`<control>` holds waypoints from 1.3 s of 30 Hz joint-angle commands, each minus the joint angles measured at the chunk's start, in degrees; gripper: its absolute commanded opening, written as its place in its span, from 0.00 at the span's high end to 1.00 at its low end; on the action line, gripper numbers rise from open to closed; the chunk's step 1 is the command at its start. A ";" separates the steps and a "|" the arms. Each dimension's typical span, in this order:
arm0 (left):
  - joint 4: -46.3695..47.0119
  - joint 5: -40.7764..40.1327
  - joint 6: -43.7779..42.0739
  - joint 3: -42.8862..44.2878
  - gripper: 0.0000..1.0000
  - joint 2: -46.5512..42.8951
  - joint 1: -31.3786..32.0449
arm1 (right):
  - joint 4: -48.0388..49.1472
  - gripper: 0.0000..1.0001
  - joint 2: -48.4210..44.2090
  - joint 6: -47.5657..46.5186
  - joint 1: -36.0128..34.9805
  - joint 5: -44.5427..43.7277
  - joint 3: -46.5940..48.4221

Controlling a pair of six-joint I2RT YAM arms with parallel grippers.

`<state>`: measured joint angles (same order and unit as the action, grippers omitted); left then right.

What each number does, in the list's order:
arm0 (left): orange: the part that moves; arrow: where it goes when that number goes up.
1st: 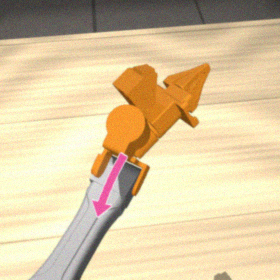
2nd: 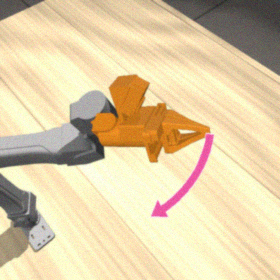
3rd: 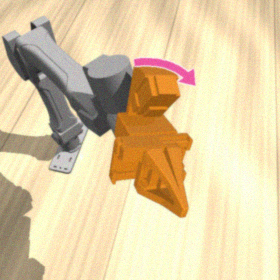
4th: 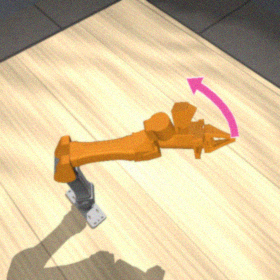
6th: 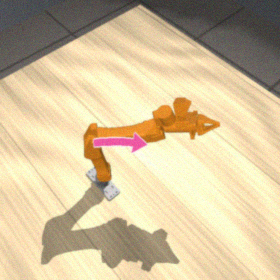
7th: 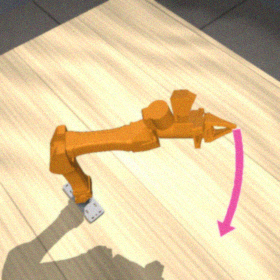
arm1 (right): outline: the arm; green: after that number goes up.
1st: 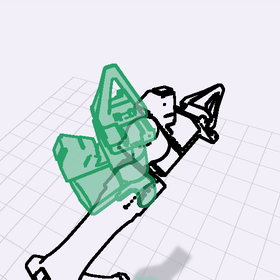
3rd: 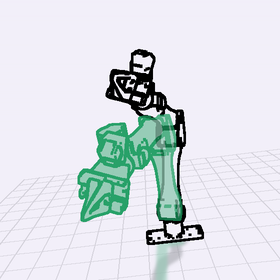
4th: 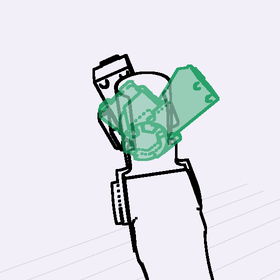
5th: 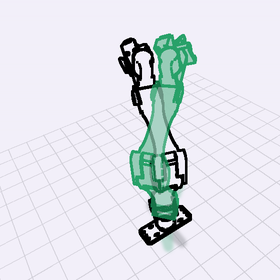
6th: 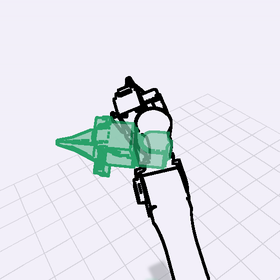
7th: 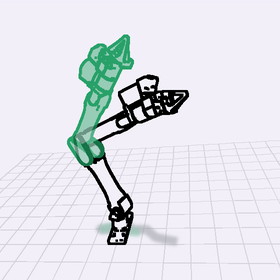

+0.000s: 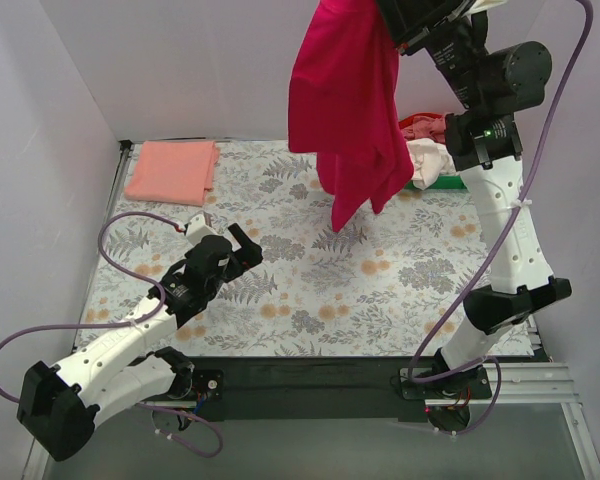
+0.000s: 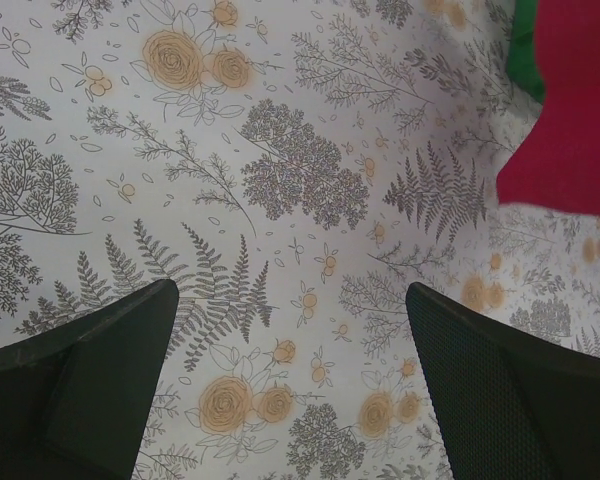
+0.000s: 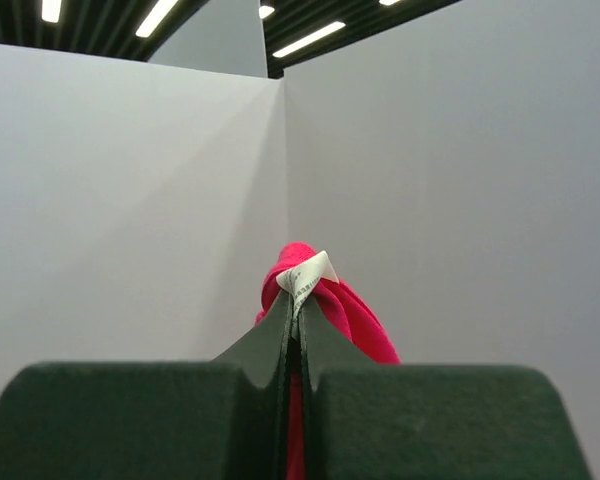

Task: Fold and stack the t-shirts
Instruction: Move the tshirt to the center of the board

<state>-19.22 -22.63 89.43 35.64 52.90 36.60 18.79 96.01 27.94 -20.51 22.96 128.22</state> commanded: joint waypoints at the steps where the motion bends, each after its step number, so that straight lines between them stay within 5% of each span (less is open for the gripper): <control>1: 0.59 -0.13 0.31 -0.22 0.02 -1.58 -0.12 | 7.40 0.99 -2.93 3.60 -0.93 -0.37 3.17; 6: 0.50 0.66 0.13 -0.13 0.02 -1.14 -0.04 | 8.64 0.99 -3.88 5.98 -1.28 -1.51 1.17; 12: 0.33 1.01 0.39 -0.39 0.02 -1.49 -0.04 | 8.29 0.99 -19.52 -0.68 -1.11 -15.46 -35.35; 17: -0.28 1.63 0.48 0.22 0.02 0.35 -0.04 | 8.02 0.99 -32.35 -1.32 3.80 -39.19 -75.65; 20: -2.39 2.41 0.66 1.71 0.02 3.15 -0.12 | 2.42 0.99 -34.22 4.21 11.96 -44.14 -85.74; 25: -5.12 8.20 1.36 3.65 0.02 7.82 -0.12 | -6.20 0.98 -33.17 3.62 24.10 -38.96 -95.17; 32: -6.35 19.72 3.12 -1.88 0.02 5.29 0.14 | -16.57 0.52 -30.62 -3.24 27.19 -37.38 -91.31; 34: -6.18 22.53 3.65 -3.73 0.02 3.01 0.14 | -17.64 0.19 -31.14 -4.91 27.10 -34.75 -90.35; 36: -6.61 25.17 3.91 -6.01 0.02 2.21 0.31 | -18.61 0.02 -32.72 -5.96 27.10 -32.81 -90.25; 39: -7.41 29.39 6.02 -8.82 0.02 2.11 0.75 | -18.70 0.02 -35.88 -6.41 27.10 -27.98 -91.48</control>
<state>-24.80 0.01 93.38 29.10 55.79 36.69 0.86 63.68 23.81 6.42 -9.93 35.46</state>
